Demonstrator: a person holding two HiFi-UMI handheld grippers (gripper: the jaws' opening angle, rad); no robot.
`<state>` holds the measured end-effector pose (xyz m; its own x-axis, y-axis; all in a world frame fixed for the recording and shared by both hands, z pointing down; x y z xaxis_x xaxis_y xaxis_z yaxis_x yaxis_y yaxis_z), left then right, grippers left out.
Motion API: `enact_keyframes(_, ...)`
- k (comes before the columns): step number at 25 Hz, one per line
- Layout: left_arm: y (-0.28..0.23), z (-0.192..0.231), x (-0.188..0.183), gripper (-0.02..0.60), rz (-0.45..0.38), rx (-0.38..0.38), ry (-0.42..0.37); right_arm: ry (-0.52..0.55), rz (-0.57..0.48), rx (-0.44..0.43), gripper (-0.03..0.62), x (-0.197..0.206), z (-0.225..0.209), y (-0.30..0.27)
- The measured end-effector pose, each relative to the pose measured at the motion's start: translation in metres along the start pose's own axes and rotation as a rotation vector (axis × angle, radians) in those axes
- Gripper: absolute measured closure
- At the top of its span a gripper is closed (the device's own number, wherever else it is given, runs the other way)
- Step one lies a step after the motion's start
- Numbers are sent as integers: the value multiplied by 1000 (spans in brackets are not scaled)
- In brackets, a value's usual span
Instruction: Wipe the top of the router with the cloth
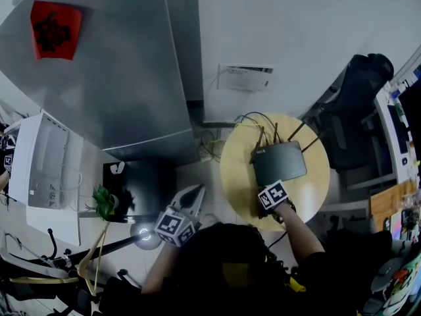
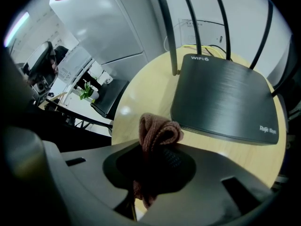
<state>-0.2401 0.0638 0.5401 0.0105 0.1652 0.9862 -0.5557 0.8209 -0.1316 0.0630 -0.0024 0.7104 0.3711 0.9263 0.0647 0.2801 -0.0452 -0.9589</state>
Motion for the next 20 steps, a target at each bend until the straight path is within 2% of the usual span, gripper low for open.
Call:
enact_keyframes(5,2,-3,4,579,12,-3,10,24,1,-14,531,-1,8,-1)
enact_keyframes(10,7,1,6,580,16,-23,15,-2,-21,-40,531,-9,14,-2)
enact_keyframes(15,9,2,7,580,21,-22,12,-26,-78,-102,530,-20,36,-2)
enact_keyframes(17,9,2,7,580,28,-22,9,-68,-129,-84,530,-30,43,-4)
enact_keyframes(20,11,2,8,580,34,-19,9,-177,-234,-10,531,-52,40,-7)
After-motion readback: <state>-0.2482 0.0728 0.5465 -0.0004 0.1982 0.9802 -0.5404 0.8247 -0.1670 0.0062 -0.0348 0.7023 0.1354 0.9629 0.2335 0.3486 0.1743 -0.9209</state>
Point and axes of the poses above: the fingertips, and each gripper's own axes: y backward along the fingers, z to its left, x out of its underside, the point moved 8 cm from there along y, backward along the fingers, and after that the axes turned 14 degrees about -y, right-handed, at the moved point
